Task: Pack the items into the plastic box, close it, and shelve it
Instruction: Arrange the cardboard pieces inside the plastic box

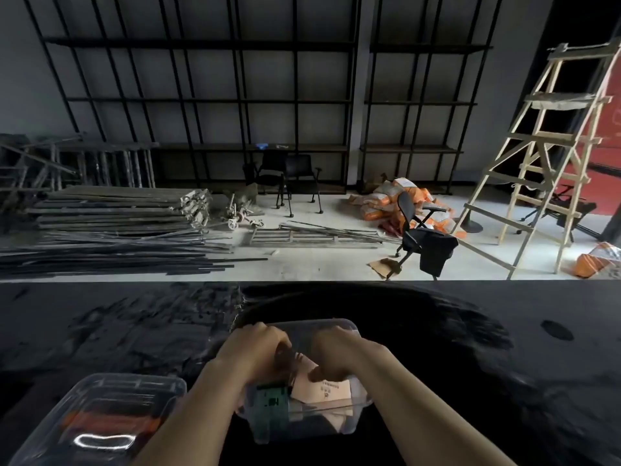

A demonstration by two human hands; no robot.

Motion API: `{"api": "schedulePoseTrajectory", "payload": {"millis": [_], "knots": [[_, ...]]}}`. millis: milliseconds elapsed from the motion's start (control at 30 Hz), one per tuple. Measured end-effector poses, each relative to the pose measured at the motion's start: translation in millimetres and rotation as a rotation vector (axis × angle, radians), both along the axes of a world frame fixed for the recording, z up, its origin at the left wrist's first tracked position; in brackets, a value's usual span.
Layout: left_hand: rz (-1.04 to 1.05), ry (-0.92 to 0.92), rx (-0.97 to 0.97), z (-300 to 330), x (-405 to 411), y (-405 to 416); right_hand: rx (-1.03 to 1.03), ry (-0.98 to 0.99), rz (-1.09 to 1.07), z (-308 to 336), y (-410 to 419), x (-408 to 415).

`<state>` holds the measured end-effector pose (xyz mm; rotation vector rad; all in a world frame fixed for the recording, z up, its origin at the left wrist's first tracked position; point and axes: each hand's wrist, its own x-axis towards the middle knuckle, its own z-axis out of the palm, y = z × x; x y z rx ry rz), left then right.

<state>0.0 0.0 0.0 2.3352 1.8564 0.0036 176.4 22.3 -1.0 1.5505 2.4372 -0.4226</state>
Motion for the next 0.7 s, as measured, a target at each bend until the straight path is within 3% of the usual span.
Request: {"api": "schedulePoseTrajectory", "payload": {"millis": [133,400,567,700], "knots": [[0.036,0.045,-0.146,-20,9,4,-0.176,-0.025,-0.104,-15,4,2],[0.074,0.019,-0.117,-43,15,17,-0.211,-0.022,-0.127,-30,8,-4],[0.101,-0.197,-0.276,-47,27,14,-0.215,-0.082,-0.101,-30,12,-9],[0.095,-0.339,-0.277,-45,23,20,-0.198,-0.048,-0.084,-22,13,-7]]}}
